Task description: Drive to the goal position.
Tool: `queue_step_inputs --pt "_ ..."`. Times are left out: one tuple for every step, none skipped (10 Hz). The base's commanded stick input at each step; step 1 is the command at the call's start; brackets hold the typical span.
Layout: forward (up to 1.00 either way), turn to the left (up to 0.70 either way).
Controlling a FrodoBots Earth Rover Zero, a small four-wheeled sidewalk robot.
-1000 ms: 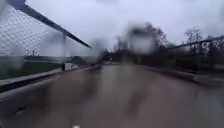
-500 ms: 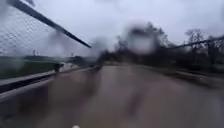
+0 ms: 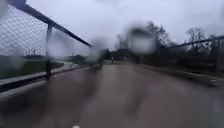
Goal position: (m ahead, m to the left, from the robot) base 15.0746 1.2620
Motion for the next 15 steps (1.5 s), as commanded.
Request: queue_step_inputs --pt "0.7 0.0" --pt "0.7 0.0" --pt "0.7 0.0" --pt "0.7 -0.01" --pt "0.7 -0.16" --pt "0.7 -0.26" --pt "0.7 -0.34" --pt "0.7 -0.13" --pt "0.7 0.0" --pt "0.7 0.0" --pt "0.7 0.0" --pt "0.7 0.0" --pt "0.7 0.0" --pt "0.7 0.0" --pt "0.7 0.0"
